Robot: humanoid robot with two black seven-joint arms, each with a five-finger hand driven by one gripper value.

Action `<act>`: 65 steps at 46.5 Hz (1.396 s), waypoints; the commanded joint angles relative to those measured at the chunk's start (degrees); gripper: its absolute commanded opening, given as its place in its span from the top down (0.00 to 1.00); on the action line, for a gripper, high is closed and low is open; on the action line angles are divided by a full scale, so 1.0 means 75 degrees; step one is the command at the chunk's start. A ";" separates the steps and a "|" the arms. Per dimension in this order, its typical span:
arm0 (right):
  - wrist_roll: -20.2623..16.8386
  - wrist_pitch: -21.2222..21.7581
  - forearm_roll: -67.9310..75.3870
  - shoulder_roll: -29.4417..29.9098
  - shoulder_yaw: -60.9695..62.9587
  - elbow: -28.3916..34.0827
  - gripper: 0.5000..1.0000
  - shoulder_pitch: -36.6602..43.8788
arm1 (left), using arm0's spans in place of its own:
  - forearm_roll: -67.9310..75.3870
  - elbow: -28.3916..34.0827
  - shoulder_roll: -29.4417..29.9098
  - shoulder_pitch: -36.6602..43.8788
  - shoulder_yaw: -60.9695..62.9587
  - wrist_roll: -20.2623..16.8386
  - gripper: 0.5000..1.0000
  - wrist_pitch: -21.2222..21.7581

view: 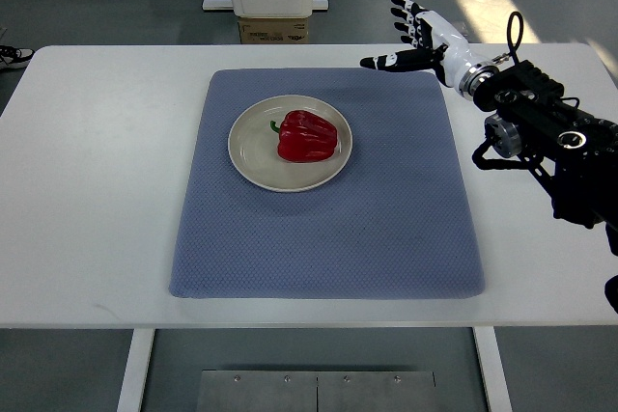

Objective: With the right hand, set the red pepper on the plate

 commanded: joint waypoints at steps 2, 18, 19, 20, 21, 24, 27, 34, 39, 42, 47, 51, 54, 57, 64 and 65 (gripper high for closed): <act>-0.0216 0.0001 -0.0003 -0.0093 0.0916 0.0031 0.02 -0.0325 | 0.0000 0.0000 0.0000 -0.0011 0.0000 0.0002 0.00 0.0000; -0.0463 -0.0011 0.0009 -0.0011 0.3530 0.0288 0.02 -0.1391 | 0.0000 0.0000 0.0000 0.0000 0.0000 0.0002 0.00 0.0000; -0.0474 0.0001 0.0009 -0.0011 0.3635 0.0358 0.02 -0.1485 | 0.0000 0.0000 0.0000 -0.0011 0.0000 0.0002 0.00 0.0000; -0.0486 0.0001 0.0009 -0.0023 0.3729 0.0463 0.02 -0.1590 | 0.0000 0.0000 0.0000 -0.0011 0.0000 0.0002 0.00 0.0000; -0.0533 0.0001 0.0009 -0.0011 0.3811 0.0580 0.02 -0.1684 | 0.0000 0.0000 0.0000 0.0000 0.0000 0.0002 0.00 0.0000; -0.0685 0.0001 0.0009 -0.0011 0.4104 0.0944 0.02 -0.1965 | 0.0000 0.0000 0.0000 0.0000 0.0000 0.0002 0.00 0.0000; -0.0814 0.0001 0.0009 0.0024 0.4456 0.1283 0.02 -0.2247 | 0.0000 0.0000 0.0000 0.0000 0.0000 0.0002 0.00 0.0000; -0.0838 -0.0011 -0.0003 0.0328 0.5089 0.1554 0.01 -0.2529 | 0.0000 0.0000 0.0000 -0.0011 0.0000 0.0002 0.00 0.0000; -0.0838 0.0001 -0.0003 0.0551 0.5487 0.1554 0.00 -0.2622 | 0.0000 0.0000 0.0000 -0.0011 0.0000 0.0002 0.00 0.0000; -0.0838 0.0001 -0.0003 0.0715 0.5757 0.1566 0.00 -0.2681 | 0.0000 0.0000 0.0000 0.0000 0.0000 0.0002 0.00 0.0000; -0.0768 0.0012 -0.0003 0.0879 0.5992 0.1566 0.00 -0.2739 | 0.0000 0.0000 0.0000 0.0001 0.0000 0.0002 0.00 0.0000; -0.0686 0.0012 -0.0003 0.0914 0.5992 0.1566 0.00 -0.2787 | 0.0000 0.0000 0.0000 -0.0011 0.0000 0.0002 0.00 0.0000; -0.0580 0.0012 -0.0003 0.0973 0.6015 0.1554 0.00 -0.2857 | 0.0000 0.0000 0.0000 -0.0011 0.0000 0.0002 0.00 0.0000; -0.0522 0.0012 -0.0003 0.1031 0.6051 0.1554 0.00 -0.2950 | 0.0000 0.0000 0.0000 -0.0011 0.0000 0.0002 0.00 0.0000; -0.0510 0.0012 0.0008 0.1055 0.6062 0.1554 0.00 -0.3056 | 0.0000 0.0000 0.0000 -0.0011 0.0000 0.0002 0.00 0.0000; -0.0510 0.0012 0.0009 0.1055 0.6051 0.1566 0.00 -0.3068 | 0.0000 0.0000 0.0000 -0.0011 0.0000 0.0002 0.00 0.0000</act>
